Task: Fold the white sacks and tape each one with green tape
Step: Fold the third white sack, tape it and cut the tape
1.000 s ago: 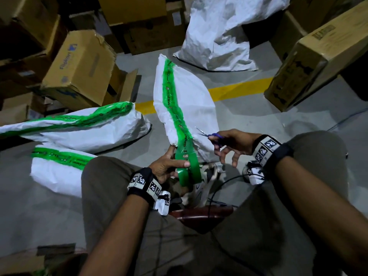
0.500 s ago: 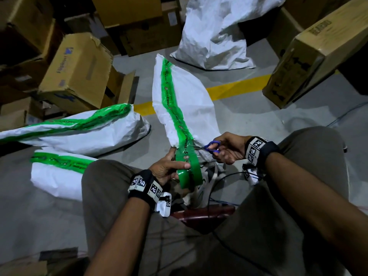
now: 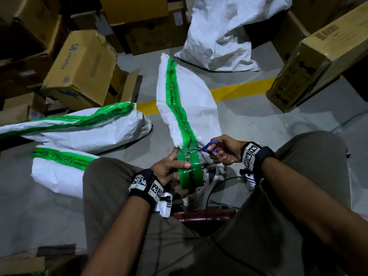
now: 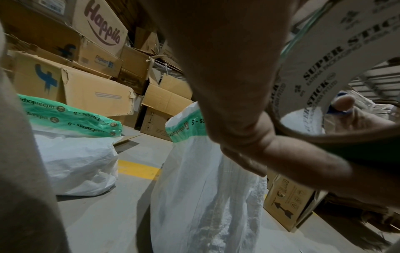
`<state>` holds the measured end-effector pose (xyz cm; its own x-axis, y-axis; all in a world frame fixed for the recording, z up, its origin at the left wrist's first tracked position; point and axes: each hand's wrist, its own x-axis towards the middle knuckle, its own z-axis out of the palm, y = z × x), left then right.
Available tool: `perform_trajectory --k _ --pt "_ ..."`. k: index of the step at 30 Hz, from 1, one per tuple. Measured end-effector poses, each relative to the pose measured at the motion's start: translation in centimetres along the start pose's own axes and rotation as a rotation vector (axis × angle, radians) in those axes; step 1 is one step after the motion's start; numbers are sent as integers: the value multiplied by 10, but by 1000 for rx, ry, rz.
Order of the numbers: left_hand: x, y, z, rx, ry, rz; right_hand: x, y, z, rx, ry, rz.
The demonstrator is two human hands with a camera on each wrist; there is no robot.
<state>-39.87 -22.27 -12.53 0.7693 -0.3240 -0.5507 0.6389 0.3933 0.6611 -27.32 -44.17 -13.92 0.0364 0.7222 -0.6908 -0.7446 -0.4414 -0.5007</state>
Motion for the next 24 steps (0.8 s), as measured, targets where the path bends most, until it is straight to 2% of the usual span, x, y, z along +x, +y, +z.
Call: perform_trajectory --k 11,24 --pt "-3 1 2 -12 29 -2 11 0 -3 132 -69 -46" --pt "-1 1 0 -33 48 -13 0 -6 -8 264 -65 -51"
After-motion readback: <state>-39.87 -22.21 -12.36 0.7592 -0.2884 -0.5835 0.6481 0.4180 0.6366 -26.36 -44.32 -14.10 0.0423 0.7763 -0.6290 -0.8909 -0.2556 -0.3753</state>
